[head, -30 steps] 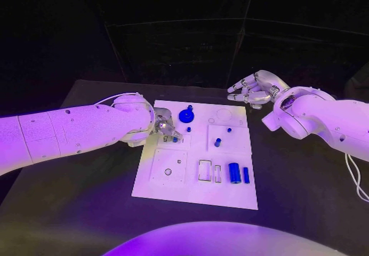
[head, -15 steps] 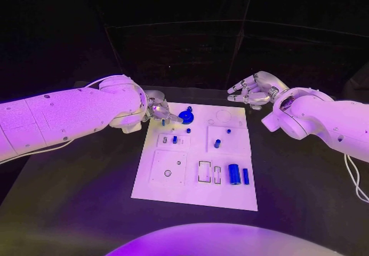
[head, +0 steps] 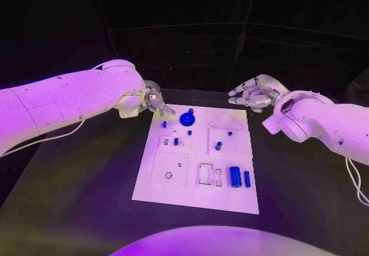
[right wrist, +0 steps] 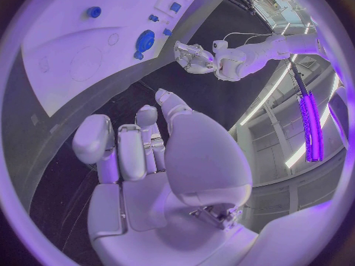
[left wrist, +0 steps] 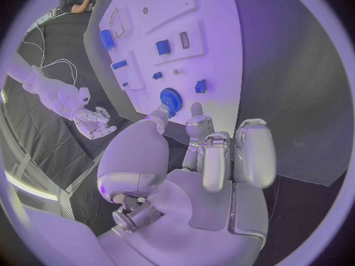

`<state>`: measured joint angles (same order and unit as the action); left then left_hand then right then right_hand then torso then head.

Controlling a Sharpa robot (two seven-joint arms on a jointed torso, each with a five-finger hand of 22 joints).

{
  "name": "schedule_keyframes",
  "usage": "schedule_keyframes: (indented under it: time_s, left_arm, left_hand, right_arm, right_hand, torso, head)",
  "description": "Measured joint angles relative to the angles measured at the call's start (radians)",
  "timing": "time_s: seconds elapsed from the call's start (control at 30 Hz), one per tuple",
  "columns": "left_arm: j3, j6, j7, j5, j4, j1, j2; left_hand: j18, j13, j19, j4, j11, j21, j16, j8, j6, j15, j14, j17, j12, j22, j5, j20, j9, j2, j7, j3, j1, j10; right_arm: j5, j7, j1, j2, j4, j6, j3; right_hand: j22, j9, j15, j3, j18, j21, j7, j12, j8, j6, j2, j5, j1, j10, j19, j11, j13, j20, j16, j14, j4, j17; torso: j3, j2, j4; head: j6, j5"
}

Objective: Assemble the parts on the task board

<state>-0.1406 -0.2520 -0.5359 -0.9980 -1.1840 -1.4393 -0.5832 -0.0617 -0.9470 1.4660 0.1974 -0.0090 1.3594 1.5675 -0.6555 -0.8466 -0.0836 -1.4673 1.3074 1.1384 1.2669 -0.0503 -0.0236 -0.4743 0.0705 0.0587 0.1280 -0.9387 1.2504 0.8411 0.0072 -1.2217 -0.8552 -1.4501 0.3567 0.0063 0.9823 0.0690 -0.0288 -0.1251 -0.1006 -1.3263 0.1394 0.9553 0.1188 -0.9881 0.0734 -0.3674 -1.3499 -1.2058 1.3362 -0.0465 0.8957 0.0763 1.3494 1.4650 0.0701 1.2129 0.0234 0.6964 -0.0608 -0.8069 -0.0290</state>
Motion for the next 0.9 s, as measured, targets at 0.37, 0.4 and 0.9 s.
schedule_keyframes:
  time_s: [0.37,0.4,0.9]
  left_arm:
    - [-0.005,-0.071,0.000,-0.014,0.134,0.020,0.062]
    - [-0.005,-0.074,0.000,-0.015,0.139,0.022,0.065]
    - [-0.007,-0.092,0.000,-0.022,0.163,0.042,0.088]
  left_hand:
    - [0.000,-0.001,0.000,0.001,0.000,0.000,0.000,0.000,-0.004,0.000,0.000,0.000,0.000,0.004,0.000,0.000,0.006,-0.024,0.004,-0.018,-0.024,0.000]
    - [0.000,-0.001,0.000,0.001,0.000,0.000,0.000,0.000,-0.004,0.000,0.000,0.000,0.000,0.004,0.000,0.000,0.007,-0.025,0.004,-0.018,-0.024,0.000]
    - [0.000,-0.009,0.000,-0.002,0.000,0.000,0.000,0.000,-0.011,0.000,0.000,0.000,0.005,0.012,0.000,0.000,0.009,-0.037,0.004,-0.026,-0.044,0.000]
  right_arm:
    - [0.000,0.000,0.000,0.000,-0.001,-0.002,0.000]
    - [0.000,0.000,0.000,0.000,-0.001,-0.002,0.000]
    - [-0.001,0.000,0.000,0.003,0.000,-0.003,0.000]
  right_hand:
    - [0.000,0.000,0.000,0.000,0.000,0.000,0.000,0.000,0.000,0.000,0.000,0.000,0.000,0.000,0.000,0.000,0.000,0.000,0.000,0.000,0.000,0.000]
    - [0.000,0.000,0.000,0.000,0.000,0.000,0.000,0.000,0.000,0.000,0.000,0.000,0.000,0.000,0.000,0.000,0.000,0.000,0.000,0.000,0.000,0.000]
    - [0.000,0.000,0.000,0.000,0.000,0.000,0.000,0.000,0.000,0.000,0.000,0.000,0.000,0.000,0.000,0.000,0.000,0.000,0.000,0.000,0.000,0.000]
  torso:
    - [0.0003,0.000,0.0006]
    - [0.0003,0.000,0.0006]
    - [-0.0003,-0.002,-0.0008]
  head:
    - [-0.004,0.000]
    - [-0.005,0.000]
    - [-0.008,-0.005]
